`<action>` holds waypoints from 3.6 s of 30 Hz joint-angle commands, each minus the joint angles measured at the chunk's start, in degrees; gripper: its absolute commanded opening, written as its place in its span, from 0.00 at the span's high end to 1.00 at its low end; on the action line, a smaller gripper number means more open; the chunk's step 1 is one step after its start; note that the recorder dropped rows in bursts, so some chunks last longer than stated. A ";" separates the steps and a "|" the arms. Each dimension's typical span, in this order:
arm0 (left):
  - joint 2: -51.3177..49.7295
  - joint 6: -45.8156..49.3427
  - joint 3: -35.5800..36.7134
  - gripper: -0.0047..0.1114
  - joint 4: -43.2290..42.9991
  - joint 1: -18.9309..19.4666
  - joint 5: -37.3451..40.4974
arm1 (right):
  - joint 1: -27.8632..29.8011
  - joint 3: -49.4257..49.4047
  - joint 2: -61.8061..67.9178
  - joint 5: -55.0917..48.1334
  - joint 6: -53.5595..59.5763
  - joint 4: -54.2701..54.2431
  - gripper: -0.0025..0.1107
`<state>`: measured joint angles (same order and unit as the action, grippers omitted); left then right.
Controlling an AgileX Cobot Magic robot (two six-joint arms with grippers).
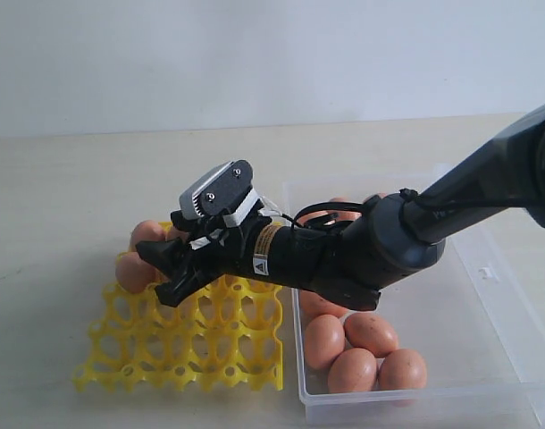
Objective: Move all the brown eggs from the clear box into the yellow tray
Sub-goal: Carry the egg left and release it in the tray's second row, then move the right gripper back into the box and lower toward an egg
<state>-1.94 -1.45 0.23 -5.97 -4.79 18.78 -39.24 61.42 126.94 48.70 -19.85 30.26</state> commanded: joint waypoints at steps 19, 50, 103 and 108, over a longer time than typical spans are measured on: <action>-0.14 -0.25 -0.23 0.96 0.13 -0.40 -0.68 | -0.06 -2.16 -41.30 -72.27 -7.09 -4.06 0.98; -0.14 -0.25 -0.23 0.96 0.13 -0.40 -0.68 | 5.23 -2.16 -31.18 -98.65 37.99 -35.90 0.50; -0.14 -0.25 -0.23 0.96 0.13 -0.40 -0.68 | 5.22 -2.16 -17.52 -85.32 42.39 -32.25 0.51; -0.14 -0.25 -0.23 0.96 0.13 -0.40 -0.68 | 5.22 -2.16 -18.07 -85.30 40.78 -33.02 0.86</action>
<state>-1.94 -1.45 0.23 -5.97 -4.79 18.78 -34.22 59.47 109.40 -38.09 21.96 -1.71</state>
